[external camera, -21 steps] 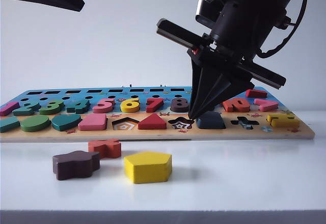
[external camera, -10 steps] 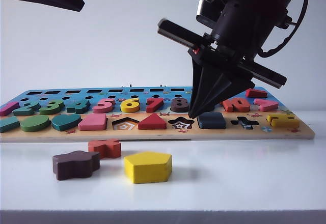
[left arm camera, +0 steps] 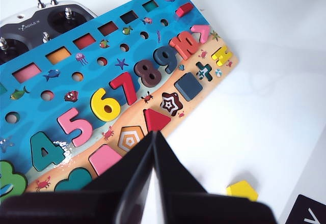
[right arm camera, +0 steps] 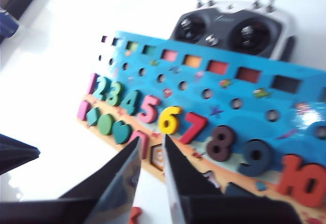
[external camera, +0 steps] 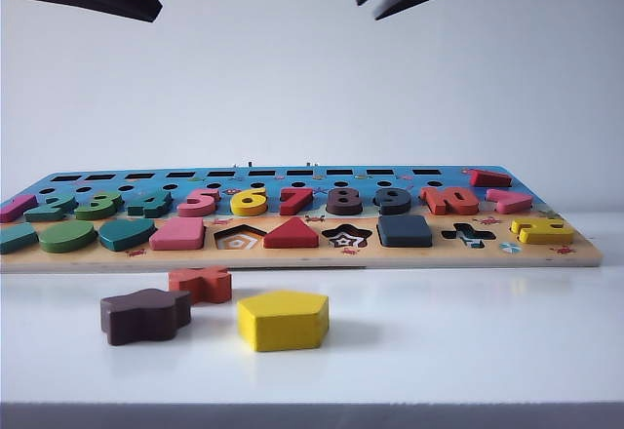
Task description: Insert the cube into the slot.
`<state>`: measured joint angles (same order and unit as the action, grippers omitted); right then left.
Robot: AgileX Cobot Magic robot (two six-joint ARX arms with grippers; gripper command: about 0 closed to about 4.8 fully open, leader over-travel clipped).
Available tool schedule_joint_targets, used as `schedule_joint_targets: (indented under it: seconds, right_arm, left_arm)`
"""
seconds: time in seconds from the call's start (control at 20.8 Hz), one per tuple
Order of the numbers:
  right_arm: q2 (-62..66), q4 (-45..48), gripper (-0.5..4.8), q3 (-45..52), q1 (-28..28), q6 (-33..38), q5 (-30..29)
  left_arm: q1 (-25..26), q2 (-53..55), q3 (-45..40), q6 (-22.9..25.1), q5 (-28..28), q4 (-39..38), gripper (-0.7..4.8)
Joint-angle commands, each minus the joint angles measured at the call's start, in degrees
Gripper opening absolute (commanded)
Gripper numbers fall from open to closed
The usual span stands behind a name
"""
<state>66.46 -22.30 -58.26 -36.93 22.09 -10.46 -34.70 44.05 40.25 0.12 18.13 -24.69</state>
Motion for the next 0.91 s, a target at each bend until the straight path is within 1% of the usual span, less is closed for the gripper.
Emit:
schedule_joint_targets:
  seconds: [0.05,0.14,0.24,0.48,0.67,0.77,0.82,0.87,0.91]
  right_arm:
    - [-2.99,-2.75,1.33,0.48,2.58,-2.93,0.50]
    - [-5.92,-3.02,1.46,2.49,4.15,-3.93,2.16]
    - [-9.66,-2.93,1.46,5.51,5.62,-4.20,4.13]
    - [-18.64,-2.12,1.46,13.94,10.36,-4.20,5.16]
    - [-27.19,-0.33,1.45,22.32,15.21,-4.17,6.03]
    - [-32.11,0.09,1.45,26.45,19.12,-4.20,5.99]
    - [-35.47,0.66,1.45,29.05,21.99,-4.20,5.64]
    - [-37.35,1.01,1.45,30.42,23.63,-4.20,4.98]
    - [-40.92,1.64,1.45,32.92,26.73,-4.39,2.54]
  left_arm:
    - [0.22,-0.35,0.15,-0.15,0.28,0.81,0.17]
    - [0.24,-0.55,0.15,-0.13,0.26,0.83,0.17]
    - [0.24,-0.85,0.15,-0.15,0.07,0.81,0.17]
    - [0.39,-1.66,0.15,-0.15,0.09,0.81,0.17]
    - [0.96,-2.84,0.15,-0.15,0.07,0.83,0.17]
    - [1.31,-3.72,0.15,-0.15,0.07,0.81,0.17]
    - [2.19,-4.39,0.15,-0.15,0.02,0.83,0.17]
    - [2.84,-4.83,0.15,-0.17,0.02,0.83,0.17]
    - [4.26,-5.64,0.15,-0.17,0.04,0.83,0.17]
